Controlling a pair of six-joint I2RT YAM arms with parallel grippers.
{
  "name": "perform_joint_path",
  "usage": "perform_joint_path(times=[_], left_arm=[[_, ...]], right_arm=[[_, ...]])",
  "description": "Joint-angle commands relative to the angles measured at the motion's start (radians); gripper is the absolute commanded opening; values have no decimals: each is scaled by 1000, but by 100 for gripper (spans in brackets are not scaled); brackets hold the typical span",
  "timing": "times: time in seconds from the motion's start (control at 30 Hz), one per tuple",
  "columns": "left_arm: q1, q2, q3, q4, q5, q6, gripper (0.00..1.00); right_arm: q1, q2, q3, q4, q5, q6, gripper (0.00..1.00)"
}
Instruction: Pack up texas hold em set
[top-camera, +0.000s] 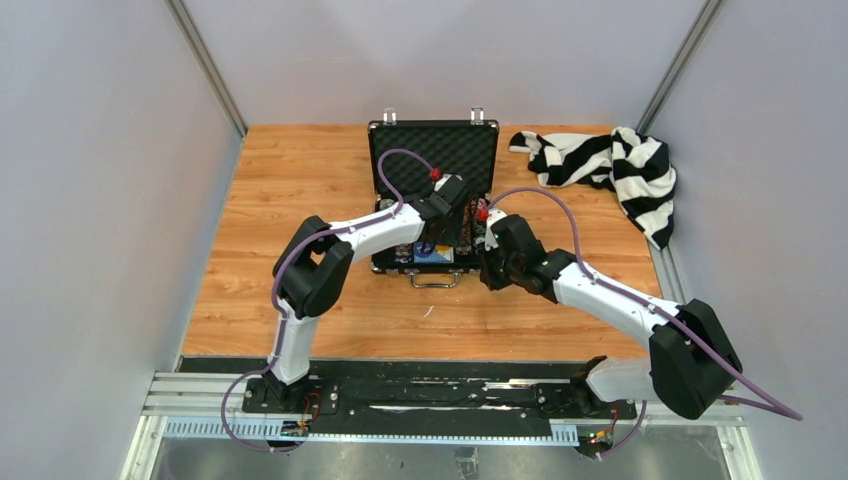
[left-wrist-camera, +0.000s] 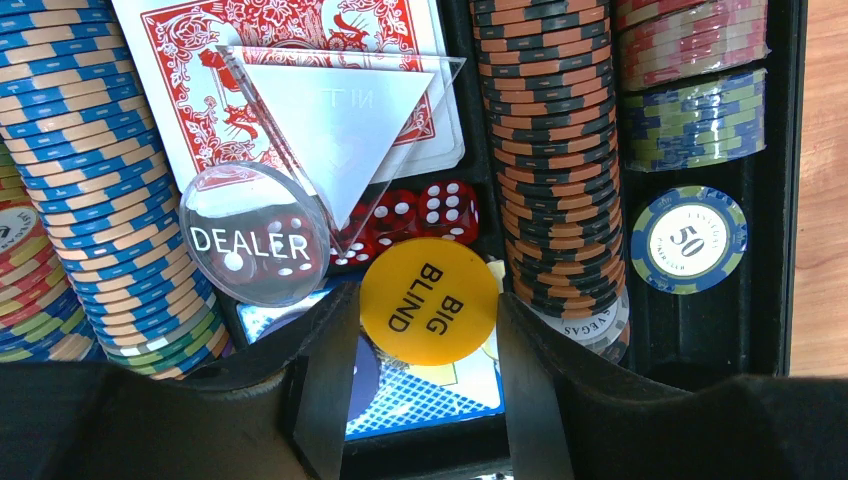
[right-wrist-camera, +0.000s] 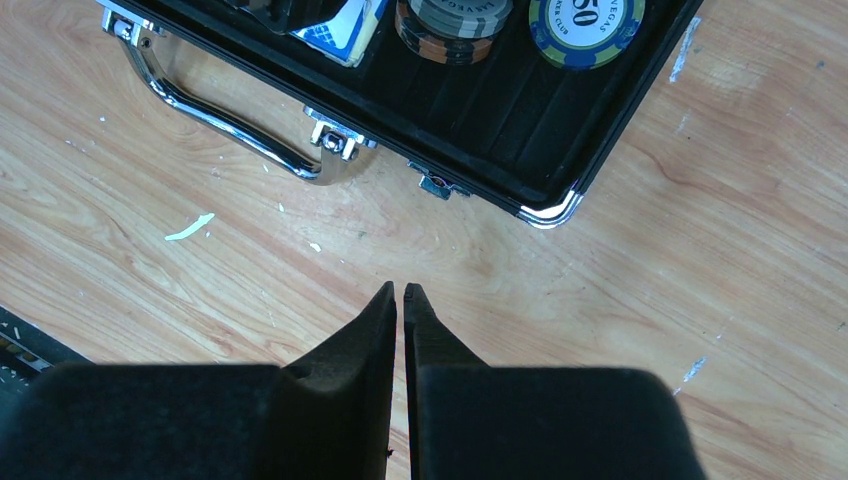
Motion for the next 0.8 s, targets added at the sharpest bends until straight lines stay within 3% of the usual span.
perform_joint_path(times=[0.0,0.17,0.23,0.63,0.77], left_arm=[[-3,-2,-28,-7,-14,25,38],[-3,-20,-40,6,-24,23,78],[-3,-23,-36,2,-37,21,85],[-3,-150,18,10,-99,69,89],[0,-263,-53,71,-123,97,95]], right_arm=[[-14,9,20,-19,13,-11,7],[-14,4,14,-19,12,-11,7],[-14,1,14,-19,10,-12,7],[-18,12,97,-45,74,-3,7],[-70,45,214,-33,102,-6,6]])
